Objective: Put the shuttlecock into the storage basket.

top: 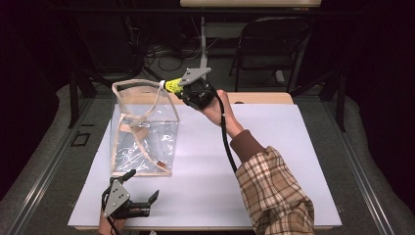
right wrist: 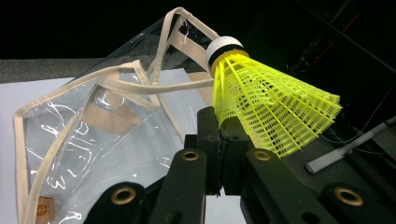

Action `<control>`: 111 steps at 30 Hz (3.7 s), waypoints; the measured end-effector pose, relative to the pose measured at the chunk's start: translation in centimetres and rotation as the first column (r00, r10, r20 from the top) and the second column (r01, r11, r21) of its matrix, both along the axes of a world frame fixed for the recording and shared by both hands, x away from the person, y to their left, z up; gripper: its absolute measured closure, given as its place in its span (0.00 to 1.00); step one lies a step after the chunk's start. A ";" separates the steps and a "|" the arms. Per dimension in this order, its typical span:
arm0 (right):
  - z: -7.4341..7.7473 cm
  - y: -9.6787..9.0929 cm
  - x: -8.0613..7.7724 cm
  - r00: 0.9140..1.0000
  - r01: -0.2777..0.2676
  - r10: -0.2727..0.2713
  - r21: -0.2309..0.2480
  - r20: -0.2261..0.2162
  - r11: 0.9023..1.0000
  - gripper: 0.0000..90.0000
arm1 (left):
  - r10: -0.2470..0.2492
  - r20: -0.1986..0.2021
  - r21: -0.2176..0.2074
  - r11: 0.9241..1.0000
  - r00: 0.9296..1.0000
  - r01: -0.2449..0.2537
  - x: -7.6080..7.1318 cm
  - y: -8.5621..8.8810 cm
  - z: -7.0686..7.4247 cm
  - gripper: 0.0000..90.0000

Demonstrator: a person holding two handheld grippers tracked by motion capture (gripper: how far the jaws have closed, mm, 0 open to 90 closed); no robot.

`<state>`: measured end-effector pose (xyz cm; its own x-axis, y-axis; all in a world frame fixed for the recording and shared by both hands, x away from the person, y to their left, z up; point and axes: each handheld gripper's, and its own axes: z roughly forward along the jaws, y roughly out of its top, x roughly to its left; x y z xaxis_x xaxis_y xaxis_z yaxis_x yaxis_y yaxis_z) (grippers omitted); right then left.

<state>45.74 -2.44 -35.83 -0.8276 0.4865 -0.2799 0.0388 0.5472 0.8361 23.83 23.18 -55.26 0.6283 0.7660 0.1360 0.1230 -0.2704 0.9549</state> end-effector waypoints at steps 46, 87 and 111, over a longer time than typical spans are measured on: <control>0.6 3.8 1.1 1.000 -0.018 0.018 0.023 -0.014 1.000 0.99 | -0.004 -0.001 -0.009 1.000 1.000 0.004 -0.1 0.1 0.0 0.00; 0.9 6.9 2.2 0.999 -0.017 0.018 0.024 -0.033 1.000 0.99 | -0.003 -0.001 -0.018 1.000 1.000 0.003 -0.2 0.2 0.1 0.00; 0.1 8.7 2.5 0.999 -0.026 0.026 0.008 -0.042 1.000 0.98 | -0.004 -0.001 -0.016 1.000 1.000 0.004 -0.2 0.3 0.1 0.00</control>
